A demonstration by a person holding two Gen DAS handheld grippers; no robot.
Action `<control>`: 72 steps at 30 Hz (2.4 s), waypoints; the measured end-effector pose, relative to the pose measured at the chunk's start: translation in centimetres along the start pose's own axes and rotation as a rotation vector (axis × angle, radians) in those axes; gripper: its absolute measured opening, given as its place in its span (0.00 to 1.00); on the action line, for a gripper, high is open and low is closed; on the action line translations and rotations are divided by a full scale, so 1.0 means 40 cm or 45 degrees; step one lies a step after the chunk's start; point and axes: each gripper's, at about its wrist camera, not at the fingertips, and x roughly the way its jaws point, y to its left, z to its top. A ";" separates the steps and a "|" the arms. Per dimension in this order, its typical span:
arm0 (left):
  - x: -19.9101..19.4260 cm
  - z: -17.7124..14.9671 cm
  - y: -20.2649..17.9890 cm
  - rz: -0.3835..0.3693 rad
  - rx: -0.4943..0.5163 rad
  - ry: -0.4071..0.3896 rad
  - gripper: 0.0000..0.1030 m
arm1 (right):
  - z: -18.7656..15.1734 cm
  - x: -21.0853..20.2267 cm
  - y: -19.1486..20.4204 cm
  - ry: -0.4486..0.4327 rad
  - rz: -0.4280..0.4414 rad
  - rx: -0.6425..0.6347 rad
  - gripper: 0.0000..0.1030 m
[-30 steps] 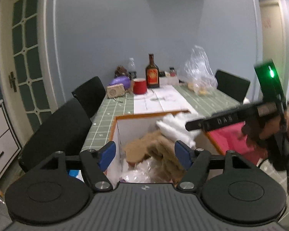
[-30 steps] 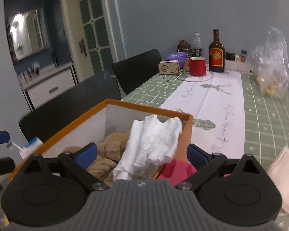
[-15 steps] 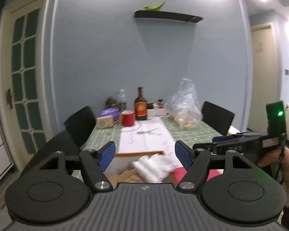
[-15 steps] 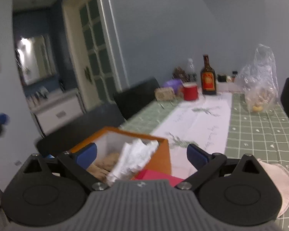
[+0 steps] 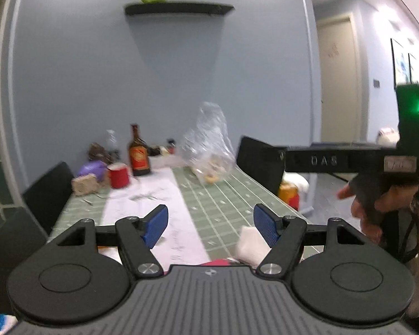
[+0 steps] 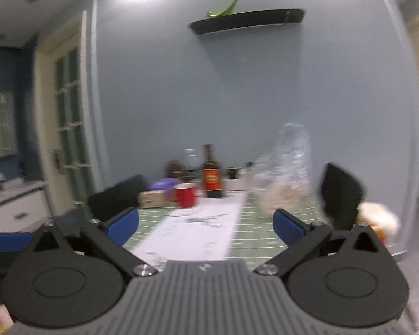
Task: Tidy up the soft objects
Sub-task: 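Move the right tool to the beige fabric pouch and close on it, then lift the beige pouch with the right gripper while the left moves to the orange crocheted fruit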
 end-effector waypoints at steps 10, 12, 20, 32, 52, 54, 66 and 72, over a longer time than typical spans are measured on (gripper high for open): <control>0.198 -0.042 -0.040 -0.144 -0.040 0.109 0.79 | -0.054 0.106 -0.135 0.100 -0.295 0.025 0.97; 0.227 -0.048 -0.052 -0.153 -0.049 0.152 0.79 | -0.086 0.140 -0.155 0.154 -0.301 0.014 0.97; 0.309 -0.054 -0.061 -0.105 -0.070 0.273 0.79 | -0.249 0.327 -0.221 0.521 -0.184 -0.069 0.97; 0.399 -0.087 -0.046 -0.195 -0.090 0.361 0.79 | -0.372 0.382 -0.322 0.513 -0.071 0.119 0.97; 0.494 -0.122 -0.054 -0.335 -0.143 0.450 0.77 | -0.430 0.401 -0.336 0.589 -0.019 0.087 0.61; 0.501 -0.123 -0.044 -0.275 -0.192 0.469 0.77 | -0.422 0.394 -0.366 0.607 -0.006 0.188 0.17; 0.514 -0.126 -0.009 -0.261 -0.322 0.501 0.76 | -0.323 0.221 -0.409 0.423 0.339 0.293 0.02; 0.516 -0.128 -0.004 -0.220 -0.354 0.497 0.75 | -0.339 0.235 -0.373 0.454 0.490 0.242 0.09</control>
